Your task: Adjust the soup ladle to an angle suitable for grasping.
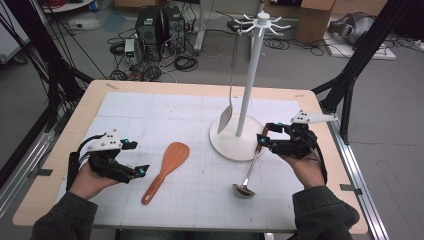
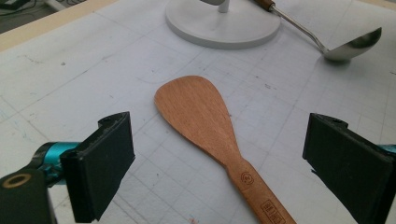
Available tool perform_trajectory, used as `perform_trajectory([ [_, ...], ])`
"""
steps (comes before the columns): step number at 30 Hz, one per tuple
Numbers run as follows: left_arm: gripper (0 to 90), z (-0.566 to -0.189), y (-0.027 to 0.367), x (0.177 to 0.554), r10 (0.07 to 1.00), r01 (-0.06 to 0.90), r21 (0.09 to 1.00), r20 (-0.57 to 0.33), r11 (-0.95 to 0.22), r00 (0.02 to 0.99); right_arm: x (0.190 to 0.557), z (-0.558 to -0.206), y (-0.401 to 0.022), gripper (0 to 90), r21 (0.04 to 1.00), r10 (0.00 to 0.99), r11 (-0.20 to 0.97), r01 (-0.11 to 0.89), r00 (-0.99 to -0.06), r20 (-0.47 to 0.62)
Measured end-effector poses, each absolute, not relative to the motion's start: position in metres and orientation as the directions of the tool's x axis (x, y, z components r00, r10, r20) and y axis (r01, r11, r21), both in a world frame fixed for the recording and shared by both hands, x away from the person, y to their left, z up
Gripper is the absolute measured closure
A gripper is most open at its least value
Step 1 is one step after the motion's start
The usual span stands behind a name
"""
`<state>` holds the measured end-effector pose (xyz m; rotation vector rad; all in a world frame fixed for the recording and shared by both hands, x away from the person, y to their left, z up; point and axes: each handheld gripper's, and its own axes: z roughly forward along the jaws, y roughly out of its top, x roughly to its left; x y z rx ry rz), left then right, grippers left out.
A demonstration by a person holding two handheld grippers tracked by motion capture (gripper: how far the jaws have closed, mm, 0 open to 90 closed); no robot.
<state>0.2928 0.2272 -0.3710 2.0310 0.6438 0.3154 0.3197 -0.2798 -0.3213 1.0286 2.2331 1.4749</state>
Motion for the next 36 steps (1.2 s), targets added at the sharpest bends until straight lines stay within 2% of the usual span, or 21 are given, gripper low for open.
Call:
perform_trajectory([
  [14, 9.3, -0.375, 0.23, 0.292, 0.571, 0.323, 0.854, -0.037, -0.408, 0.82, 0.315, -0.35, -0.279, 39.3, 0.867, 0.688, 0.246, 0.433, -0.708, 0.158],
  [17, 9.3, -0.376, 0.23, 0.292, 0.575, 0.324, 0.854, -0.036, -0.407, 0.818, 0.316, -0.358, -0.279, 43.6, 0.859, 0.688, 0.254, 0.443, -0.707, 0.161],
  [30, 9.3, -0.377, 0.23, 0.292, 0.569, 0.323, 0.851, -0.034, -0.415, 0.822, 0.321, -0.388, -0.277, 73.5, 0.805, 0.693, 0.324, 0.497, -0.704, 0.155],
  [36, 9.3, -0.378, 0.229, 0.292, 0.571, 0.323, 0.85, -0.032, -0.417, 0.821, 0.323, -0.399, -0.276, 80.6, 0.782, 0.692, 0.337, 0.524, -0.701, 0.172],
])
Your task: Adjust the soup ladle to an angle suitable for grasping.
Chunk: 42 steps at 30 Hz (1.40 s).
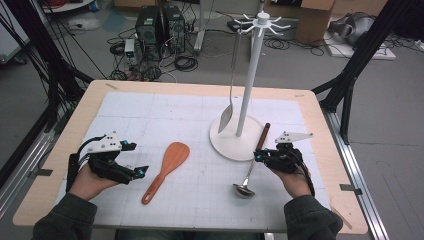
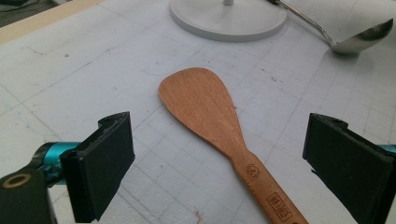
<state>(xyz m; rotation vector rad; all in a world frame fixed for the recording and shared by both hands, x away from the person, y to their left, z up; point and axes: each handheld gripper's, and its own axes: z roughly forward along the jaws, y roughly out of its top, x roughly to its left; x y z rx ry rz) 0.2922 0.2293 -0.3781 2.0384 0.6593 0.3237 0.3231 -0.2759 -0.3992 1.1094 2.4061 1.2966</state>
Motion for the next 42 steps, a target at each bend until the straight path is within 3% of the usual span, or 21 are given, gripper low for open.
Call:
perform_trajectory([
  [9, 9.3, -0.378, 0.23, 0.293, 0.574, 0.324, 0.85, -0.031, -0.416, 0.819, 0.328, -0.409, -0.268, 89.2, 0.751, 0.665, 0.375, 0.544, -0.722, 0.191],
  [42, 9.3, -0.379, 0.23, 0.292, 0.573, 0.324, 0.847, -0.028, -0.422, 0.819, 0.32, -0.431, -0.236, 89.4, 0.691, 0.556, 0.481, 0.54, -0.797, 0.236],
])
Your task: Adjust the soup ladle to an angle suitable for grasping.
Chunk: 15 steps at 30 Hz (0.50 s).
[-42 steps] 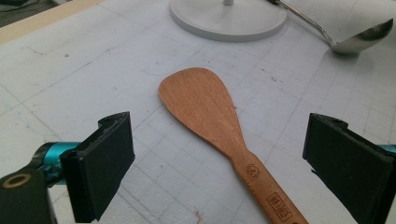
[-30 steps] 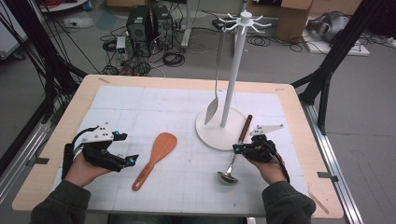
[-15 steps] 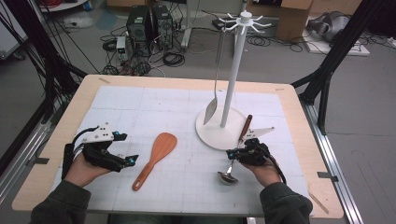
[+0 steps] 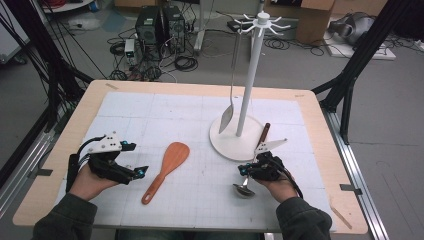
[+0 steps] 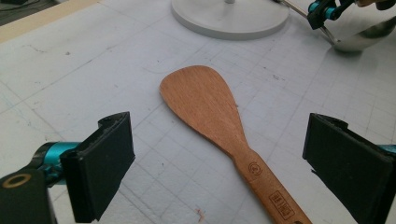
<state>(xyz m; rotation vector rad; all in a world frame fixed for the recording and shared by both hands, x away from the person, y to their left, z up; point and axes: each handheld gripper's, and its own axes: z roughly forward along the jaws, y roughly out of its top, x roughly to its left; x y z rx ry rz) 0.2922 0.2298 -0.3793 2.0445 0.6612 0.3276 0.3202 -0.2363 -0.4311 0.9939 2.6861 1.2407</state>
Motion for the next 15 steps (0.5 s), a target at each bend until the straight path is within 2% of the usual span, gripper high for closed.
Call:
perform_trajectory([
  [15, 9.3, -0.3801, 0.2296, 0.293, 0.569, 0.328, 0.843, -0.032, -0.426, 0.821, 0.3149, -0.4358, -0.2292, 89.4, 0.659, 0.51, 0.541, 0.522, -0.827, 0.237],
])
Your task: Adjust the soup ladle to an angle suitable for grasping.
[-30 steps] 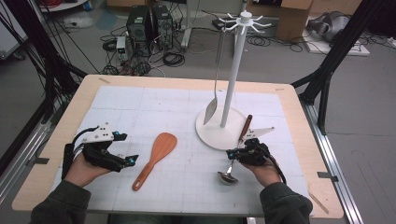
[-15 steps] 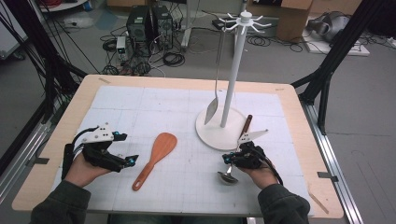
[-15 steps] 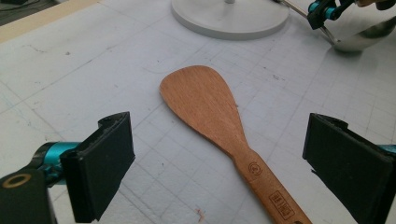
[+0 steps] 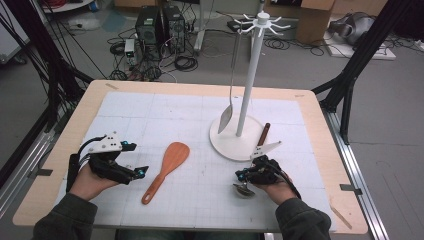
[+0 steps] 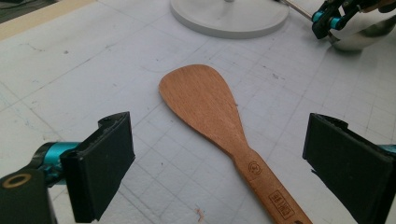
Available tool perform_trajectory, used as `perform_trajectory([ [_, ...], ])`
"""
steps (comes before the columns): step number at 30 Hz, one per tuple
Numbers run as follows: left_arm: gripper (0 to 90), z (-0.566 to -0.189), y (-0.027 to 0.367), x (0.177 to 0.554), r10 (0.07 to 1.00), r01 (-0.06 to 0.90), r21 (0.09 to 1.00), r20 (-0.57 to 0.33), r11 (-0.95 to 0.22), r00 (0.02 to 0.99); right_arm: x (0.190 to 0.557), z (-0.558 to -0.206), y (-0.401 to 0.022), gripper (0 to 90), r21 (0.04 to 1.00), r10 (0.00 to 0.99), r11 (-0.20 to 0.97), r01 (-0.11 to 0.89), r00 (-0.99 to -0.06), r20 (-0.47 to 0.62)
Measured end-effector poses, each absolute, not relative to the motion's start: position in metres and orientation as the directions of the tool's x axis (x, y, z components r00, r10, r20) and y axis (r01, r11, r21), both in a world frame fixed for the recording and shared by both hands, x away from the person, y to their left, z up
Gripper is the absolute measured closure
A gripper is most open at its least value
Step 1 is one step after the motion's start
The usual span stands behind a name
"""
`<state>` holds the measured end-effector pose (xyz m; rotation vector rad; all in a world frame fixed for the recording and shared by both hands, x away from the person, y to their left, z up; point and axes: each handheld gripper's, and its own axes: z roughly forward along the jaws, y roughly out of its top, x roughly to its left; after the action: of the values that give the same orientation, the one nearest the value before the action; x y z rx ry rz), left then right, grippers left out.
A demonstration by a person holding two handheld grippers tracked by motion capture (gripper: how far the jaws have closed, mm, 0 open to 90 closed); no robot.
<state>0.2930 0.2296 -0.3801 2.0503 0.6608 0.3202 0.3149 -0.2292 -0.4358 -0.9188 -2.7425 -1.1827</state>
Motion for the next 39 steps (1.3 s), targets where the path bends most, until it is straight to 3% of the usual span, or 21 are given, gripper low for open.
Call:
perform_trajectory([
  [39, 9.3, -0.379, 0.23, 0.292, 0.571, 0.326, 0.847, -0.033, -0.421, 0.821, 0.302, -0.438, -0.23, 89.6, 0.625, 0.448, 0.58, 0.521, -0.846, 0.29],
])
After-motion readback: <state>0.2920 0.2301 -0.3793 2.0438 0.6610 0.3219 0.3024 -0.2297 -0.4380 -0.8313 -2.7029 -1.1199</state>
